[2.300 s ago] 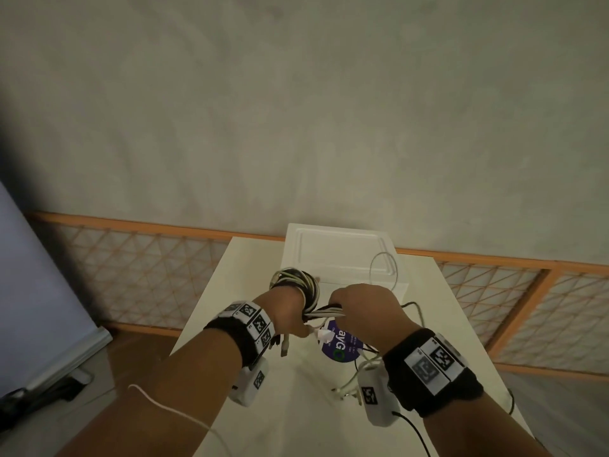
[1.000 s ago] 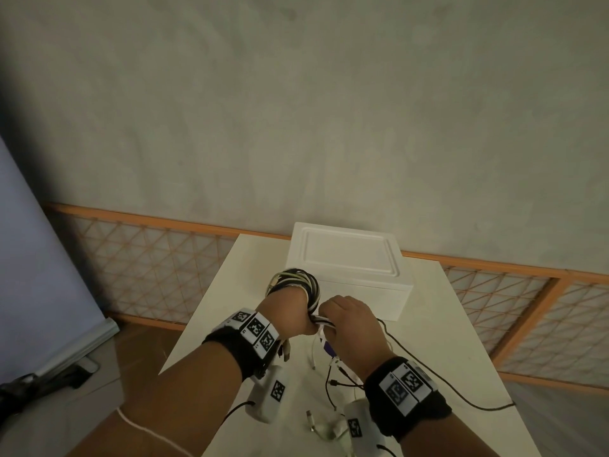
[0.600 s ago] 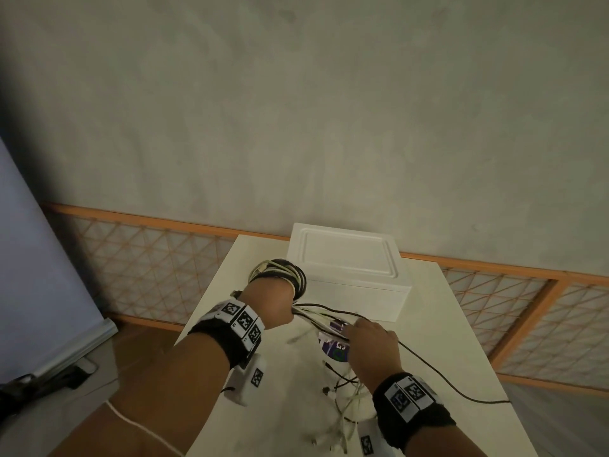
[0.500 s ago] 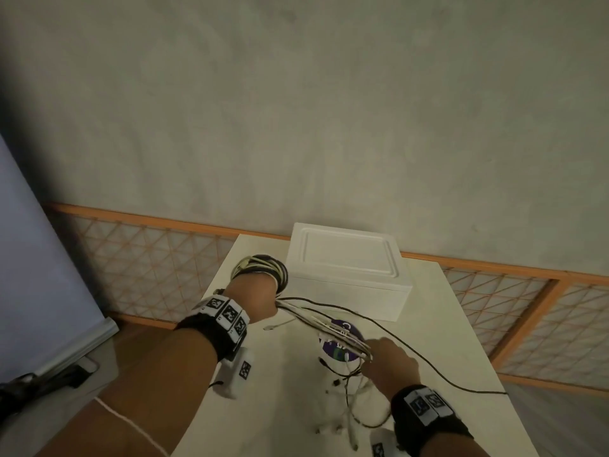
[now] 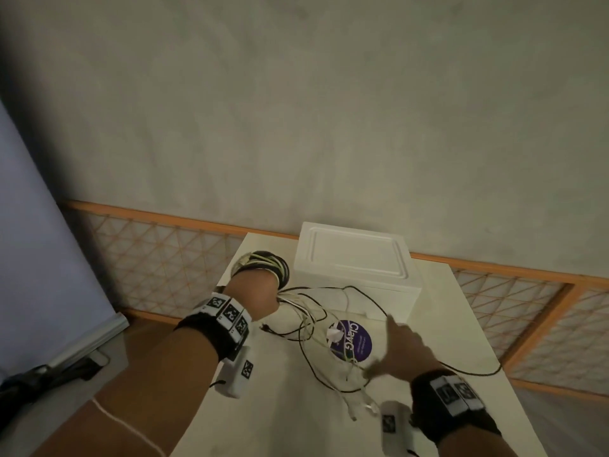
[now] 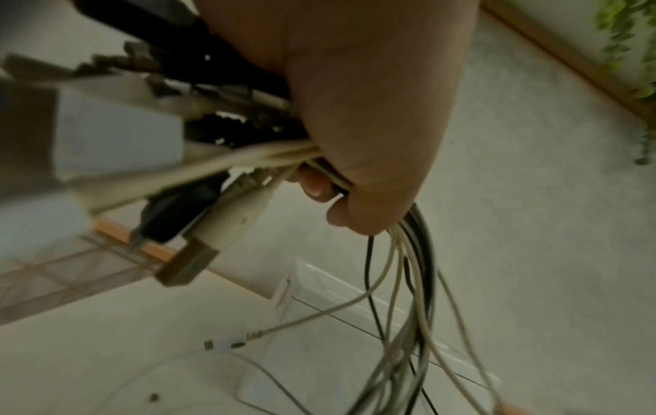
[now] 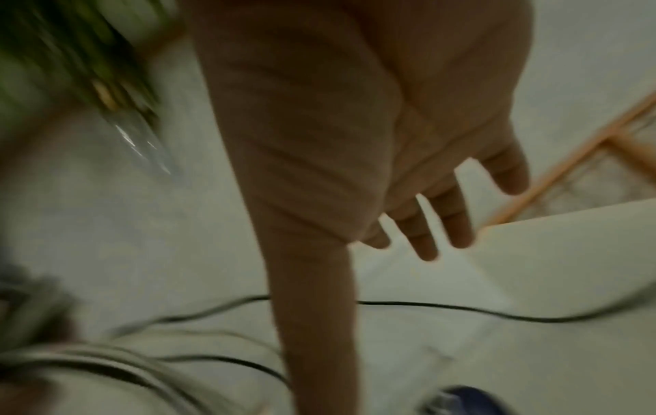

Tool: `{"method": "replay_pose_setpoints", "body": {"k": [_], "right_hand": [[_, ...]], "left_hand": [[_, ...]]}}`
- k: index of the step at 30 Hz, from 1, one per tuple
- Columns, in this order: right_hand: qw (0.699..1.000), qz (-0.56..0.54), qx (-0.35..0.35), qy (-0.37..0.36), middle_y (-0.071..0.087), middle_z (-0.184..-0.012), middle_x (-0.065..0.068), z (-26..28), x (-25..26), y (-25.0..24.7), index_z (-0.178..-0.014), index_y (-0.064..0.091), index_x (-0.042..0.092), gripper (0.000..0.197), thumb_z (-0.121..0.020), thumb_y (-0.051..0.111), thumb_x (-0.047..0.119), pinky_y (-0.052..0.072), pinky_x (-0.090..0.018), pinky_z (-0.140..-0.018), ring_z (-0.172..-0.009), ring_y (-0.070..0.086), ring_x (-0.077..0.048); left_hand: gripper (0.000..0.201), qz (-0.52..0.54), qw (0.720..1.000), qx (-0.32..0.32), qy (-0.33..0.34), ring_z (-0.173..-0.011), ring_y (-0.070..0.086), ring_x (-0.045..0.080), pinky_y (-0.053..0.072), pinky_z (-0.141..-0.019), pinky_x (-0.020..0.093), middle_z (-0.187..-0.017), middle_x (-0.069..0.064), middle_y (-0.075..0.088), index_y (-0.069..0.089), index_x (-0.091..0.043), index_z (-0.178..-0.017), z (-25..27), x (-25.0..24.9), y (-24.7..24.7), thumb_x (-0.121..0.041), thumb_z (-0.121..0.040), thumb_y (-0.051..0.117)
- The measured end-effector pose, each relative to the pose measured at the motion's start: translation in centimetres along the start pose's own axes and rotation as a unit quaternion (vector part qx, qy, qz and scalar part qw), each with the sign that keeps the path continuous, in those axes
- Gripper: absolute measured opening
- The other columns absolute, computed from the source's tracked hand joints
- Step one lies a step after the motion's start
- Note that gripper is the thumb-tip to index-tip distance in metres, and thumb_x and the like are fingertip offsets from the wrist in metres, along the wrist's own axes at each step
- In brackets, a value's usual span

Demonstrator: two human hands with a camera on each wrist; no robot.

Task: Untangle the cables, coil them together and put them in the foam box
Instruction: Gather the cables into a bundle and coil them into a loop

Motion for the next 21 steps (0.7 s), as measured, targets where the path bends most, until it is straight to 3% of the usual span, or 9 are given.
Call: {"method": "replay_pose_setpoints", "body": {"k": [3, 5, 6, 9, 11, 13, 16, 19, 21], "right_hand": [[0.973, -0.044, -0.121, -0.194, 0.023, -0.153, 0.001, 1.9, 9.3, -4.2, -0.151, 0.007, 0.021, 0.128, -0.053, 0.079, 0.062, 0.016, -0.045, -0.117, -0.141, 0.020, -0.020], [0.961, -0.016, -0.138, -0.237, 0.026, -0.150, 0.004, 2.3, 12.4, -4.1, -0.149, 0.018, 0.023, 0.109, -0.062, 0.075, 0.058, 0.003, -0.046, -0.119, -0.142, 0.018, -0.016], [0.961, -0.002, -0.142, -0.236, 0.036, -0.145, 0.003, 2.0, 12.8, -3.6, -0.143, 0.029, 0.022, 0.091, -0.068, 0.072, 0.052, 0.004, -0.046, -0.119, -0.138, 0.026, -0.016], [0.962, -0.011, -0.167, -0.214, 0.064, -0.100, 0.003, 1.2, 11.7, -2.4, -0.107, 0.052, 0.022, 0.028, -0.080, 0.057, 0.028, 0.032, -0.040, -0.109, -0.100, 0.059, -0.018], [0.972, -0.071, -0.130, -0.185, 0.064, -0.081, 0.002, 0.8, 10.0, -1.4, -0.090, 0.052, 0.021, 0.010, -0.083, 0.055, 0.027, 0.049, -0.036, -0.086, -0.079, 0.061, -0.019], [0.977, -0.127, -0.062, -0.160, 0.059, -0.072, 0.004, 0.5, 8.3, -0.1, -0.079, 0.051, 0.021, 0.017, -0.084, 0.059, 0.036, 0.047, -0.031, -0.067, -0.068, 0.057, -0.014], [0.979, -0.120, -0.039, -0.161, 0.054, -0.070, 0.005, 0.8, 7.0, 0.0, -0.077, 0.051, 0.022, 0.020, -0.085, 0.059, 0.039, 0.043, -0.027, -0.062, -0.067, 0.055, -0.015], [0.967, -0.047, -0.155, -0.195, 0.058, -0.078, 0.004, 2.0, 7.2, -3.9, -0.089, 0.055, 0.023, 0.011, -0.088, 0.057, 0.034, 0.042, -0.031, -0.064, -0.078, 0.060, -0.022], [0.935, 0.021, -0.252, -0.248, 0.062, -0.079, 0.001, 4.0, 8.9, -7.3, -0.090, 0.059, 0.020, 0.008, -0.087, 0.058, 0.027, 0.042, -0.031, -0.057, -0.071, 0.061, -0.024]], "left_hand": [[0.036, -0.009, 0.998, -0.021, 0.053, -0.071, 0.043, 0.016, 0.035, -0.069, 0.023, -0.061, -0.007, 0.035, 0.031, -0.021, -0.058, 0.6, -3.8, -0.8, -0.020, -0.087, 0.053], [0.035, -0.005, 0.995, -0.049, 0.086, -0.069, 0.044, 0.017, 0.036, -0.067, 0.025, -0.059, -0.007, 0.034, 0.033, -0.020, -0.057, 1.0, -5.9, -1.8, -0.019, -0.085, 0.053], [0.033, 0.003, 0.994, -0.055, 0.095, -0.069, 0.044, 0.017, 0.036, -0.067, 0.025, -0.059, -0.007, 0.034, 0.035, -0.019, -0.058, 1.0, -6.5, -2.1, -0.019, -0.085, 0.053], [0.021, 0.019, 0.993, -0.044, 0.106, -0.068, 0.042, 0.016, 0.034, -0.068, 0.025, -0.058, -0.008, 0.034, 0.046, -0.017, -0.068, 1.0, -6.5, -1.9, -0.022, -0.087, 0.053], [0.019, 0.038, 0.995, -0.026, 0.087, -0.067, 0.044, 0.016, 0.034, -0.065, 0.024, -0.058, -0.007, 0.036, 0.050, -0.016, -0.070, 0.8, -5.2, -1.0, -0.024, -0.086, 0.053], [0.018, 0.054, 0.998, 0.002, 0.043, -0.066, 0.046, 0.016, 0.036, -0.064, 0.024, -0.057, -0.006, 0.038, 0.055, -0.013, -0.072, 0.5, -3.4, 0.3, -0.024, -0.086, 0.053], [0.023, 0.075, 0.997, 0.030, 0.003, -0.061, 0.046, 0.014, 0.037, -0.060, 0.023, -0.058, -0.004, 0.042, 0.051, -0.014, -0.065, 0.4, -2.1, 2.3, -0.026, -0.085, 0.055], [0.027, 0.147, 0.986, 0.076, -0.028, -0.059, 0.047, 0.013, 0.035, -0.053, 0.022, -0.061, -0.003, 0.045, 0.043, -0.018, -0.064, 0.4, -1.4, 4.9, -0.029, -0.080, 0.061], [0.024, 0.223, 0.966, 0.125, -0.028, -0.063, 0.050, 0.015, 0.040, -0.056, 0.023, -0.066, -0.002, 0.047, 0.045, -0.017, -0.072, 0.7, -1.8, 6.6, -0.028, -0.078, 0.065]]}}
Point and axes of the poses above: each hand's wrist, its own z-axis away from the middle knuckle, its own y-axis out of the palm, x = y × z, the point moved 9 cm from there along -z, towards the middle knuckle
